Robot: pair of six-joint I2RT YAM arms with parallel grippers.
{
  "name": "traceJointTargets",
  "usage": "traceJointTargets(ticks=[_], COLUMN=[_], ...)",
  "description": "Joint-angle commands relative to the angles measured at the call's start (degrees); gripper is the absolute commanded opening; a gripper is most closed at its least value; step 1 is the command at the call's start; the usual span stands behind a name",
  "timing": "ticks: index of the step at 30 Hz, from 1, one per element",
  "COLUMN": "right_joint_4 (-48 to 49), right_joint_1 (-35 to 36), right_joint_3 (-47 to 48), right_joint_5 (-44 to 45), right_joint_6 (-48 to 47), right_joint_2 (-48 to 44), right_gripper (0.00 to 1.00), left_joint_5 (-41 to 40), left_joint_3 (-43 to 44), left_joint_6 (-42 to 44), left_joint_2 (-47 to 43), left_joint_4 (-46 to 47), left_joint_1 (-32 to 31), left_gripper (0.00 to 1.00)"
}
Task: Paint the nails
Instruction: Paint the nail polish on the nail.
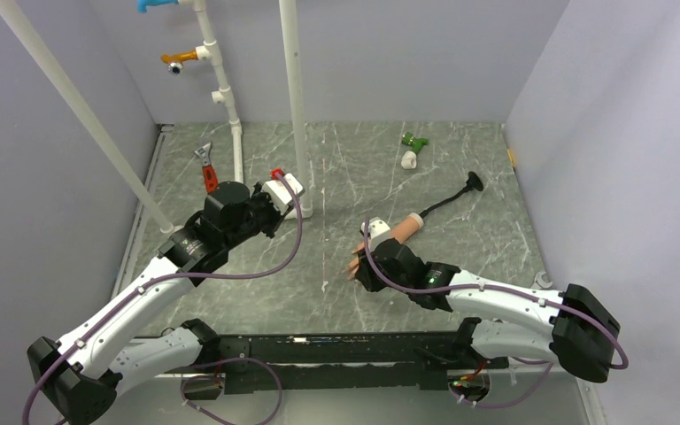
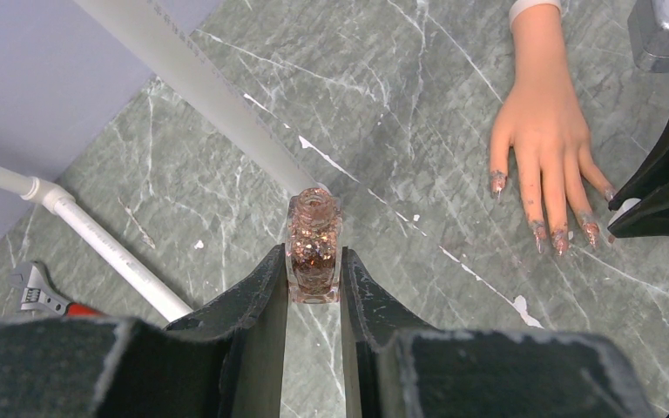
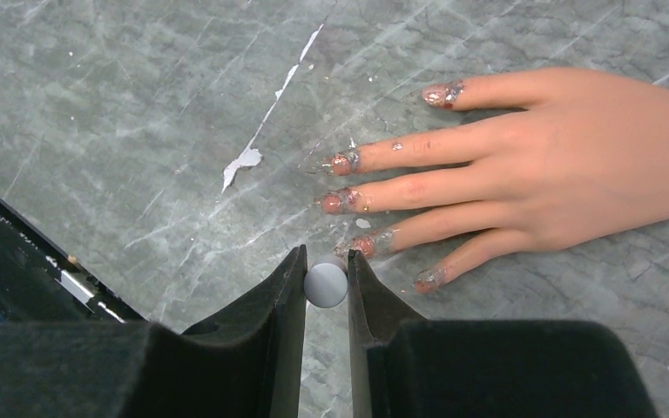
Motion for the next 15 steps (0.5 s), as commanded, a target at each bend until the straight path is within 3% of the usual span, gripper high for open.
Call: traceJointTargets(ticks=[1, 15], right_joint_4=[2.3, 3.3], right_joint_1=[0.3, 0.3], right_joint_3=[0.0, -0.9], right_joint_5=[-0.6, -0.3], right_joint_6=[0.7, 1.0], right_joint_2=[-0.2, 0.8], right_gripper=[0.0, 0.0], left_joint_5=[-1.4, -1.3], left_joint_3=[2.1, 2.0], left_joint_6=[0.6, 0.6], left_joint_2=[-0.5, -0.5], left_joint_4=[1.3, 1.2], left_joint_1=[-0.3, -0.3], left_gripper=[0.0, 0.0])
